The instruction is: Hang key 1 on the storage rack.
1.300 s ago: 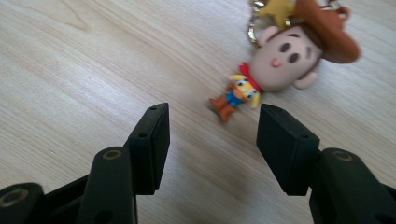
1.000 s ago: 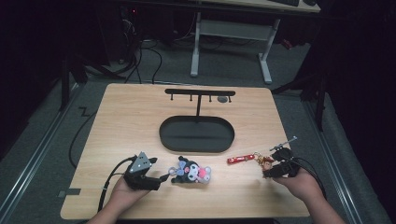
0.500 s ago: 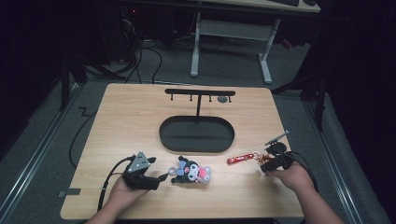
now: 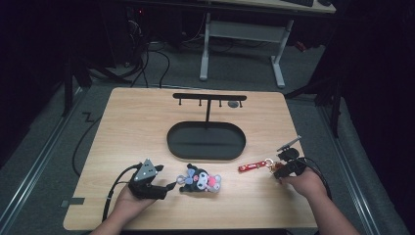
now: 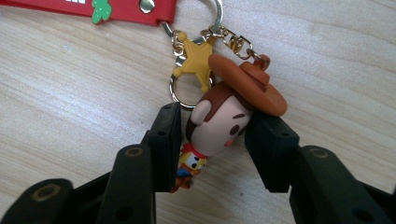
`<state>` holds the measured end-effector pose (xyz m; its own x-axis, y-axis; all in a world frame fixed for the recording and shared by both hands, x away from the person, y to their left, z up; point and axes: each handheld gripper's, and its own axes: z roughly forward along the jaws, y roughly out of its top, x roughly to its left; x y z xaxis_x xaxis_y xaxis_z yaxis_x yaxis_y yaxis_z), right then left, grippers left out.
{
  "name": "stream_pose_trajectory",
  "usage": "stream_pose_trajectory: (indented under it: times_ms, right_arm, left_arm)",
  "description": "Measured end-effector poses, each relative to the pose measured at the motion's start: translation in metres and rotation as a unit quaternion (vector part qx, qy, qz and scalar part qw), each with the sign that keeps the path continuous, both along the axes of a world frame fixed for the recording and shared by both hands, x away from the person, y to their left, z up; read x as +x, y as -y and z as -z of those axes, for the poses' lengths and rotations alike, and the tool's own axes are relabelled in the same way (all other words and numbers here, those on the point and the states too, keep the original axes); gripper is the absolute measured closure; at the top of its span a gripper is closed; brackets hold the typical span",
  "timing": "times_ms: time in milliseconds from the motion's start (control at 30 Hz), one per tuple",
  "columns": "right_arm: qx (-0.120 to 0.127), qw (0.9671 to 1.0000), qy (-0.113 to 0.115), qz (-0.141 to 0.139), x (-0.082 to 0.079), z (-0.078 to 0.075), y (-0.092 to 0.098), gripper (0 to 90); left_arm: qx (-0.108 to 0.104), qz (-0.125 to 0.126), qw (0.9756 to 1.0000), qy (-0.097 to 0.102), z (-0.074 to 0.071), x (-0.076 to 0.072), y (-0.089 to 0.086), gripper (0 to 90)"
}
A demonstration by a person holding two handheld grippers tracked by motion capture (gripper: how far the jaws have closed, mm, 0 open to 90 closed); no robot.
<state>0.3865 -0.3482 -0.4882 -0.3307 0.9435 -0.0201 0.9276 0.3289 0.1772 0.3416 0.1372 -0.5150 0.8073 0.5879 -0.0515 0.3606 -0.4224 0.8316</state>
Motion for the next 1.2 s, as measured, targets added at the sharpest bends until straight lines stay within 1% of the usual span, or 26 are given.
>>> stream_pose_trajectory:
  times_ms: [133,233,267,333,567,633,667,733,800,833,867,967,1000,1067,1100,1133,1200]
  right_arm:
    - [0.002,1.0,-0.003,-0.002,0.004,0.0,0.0,58.9]
    - [-0.003,1.0,-0.005,-0.003,0.006,0.0,-0.001,59.6]
    - [0.001,1.0,-0.002,-0.005,0.006,0.0,-0.001,59.7]
    - [0.0,1.0,-0.004,-0.006,0.006,0.0,-0.001,60.3]
    - [0.0,1.0,-0.006,0.0,0.005,0.0,-0.002,62.4]
    - [-0.002,1.0,-0.009,-0.004,0.005,-0.001,-0.002,63.2]
    - [-0.002,0.9999,-0.012,-0.011,0.003,-0.002,-0.003,63.5]
    - [-0.002,0.9998,-0.011,-0.015,0.002,-0.002,-0.003,63.6]
    - [0.008,0.9998,-0.012,-0.017,-0.001,-0.005,-0.003,63.6]
    - [0.029,0.9993,-0.017,-0.014,-0.004,-0.01,-0.002,63.7]
    - [0.038,0.9989,-0.019,-0.017,-0.006,-0.011,-0.001,63.7]
    - [0.039,0.9987,-0.022,-0.025,-0.01,-0.015,-0.002,63.7]
    - [0.039,0.9985,-0.025,-0.03,-0.014,-0.019,-0.003,63.7]
    - [0.041,0.9984,-0.026,-0.029,-0.015,-0.021,-0.004,63.8]
    - [0.042,0.9982,-0.029,-0.031,-0.016,-0.025,-0.004,63.7]
    - [0.051,0.9978,-0.031,-0.03,-0.017,-0.027,-0.004,63.7]
    - [0.053,0.9977,-0.032,-0.028,-0.019,-0.035,-0.005,63.7]
  left_arm:
    - [0.0,0.001,1.0,0.0,0.0,0.0,0.0,21.6]
    - [-0.001,0.0,1.0,0.0,0.0,0.0,0.0,21.6]
    - [-0.001,0.0,1.0,0.0,0.0,0.0,0.0,21.7]
    - [-0.001,0.001,1.0,0.0,0.0,0.0,0.0,21.7]
    - [0.0,0.002,1.0,0.0,0.0,-0.001,0.0,21.7]
    - [0.0,0.001,1.0,0.0,0.0,0.0,0.0,21.7]
    - [0.001,0.001,1.0,0.0,0.0,0.0,0.0,21.7]
    - [0.001,0.001,1.0,0.0,0.0,0.0,0.0,21.7]
    - [0.0,0.001,1.0,-0.001,0.0,0.0,0.0,21.7]
    - [0.0,0.002,1.0,-0.002,0.0,0.0,0.0,21.8]
    - [0.001,0.002,1.0,-0.002,0.0,0.0,0.0,21.8]
    - [0.001,0.002,1.0,-0.001,0.001,0.0,0.001,21.9]
    - [0.0,0.003,1.0,-0.001,0.0,0.0,0.001,21.9]
    - [0.0,0.003,1.0,0.0,0.0,0.0,0.001,21.9]
    - [0.0,0.003,1.0,-0.001,0.0,0.0,0.001,21.9]
    - [0.0,0.003,1.0,-0.001,0.0,0.0,0.002,21.9]
    - [-0.001,0.004,1.0,-0.001,0.0,0.0,0.002,21.9]
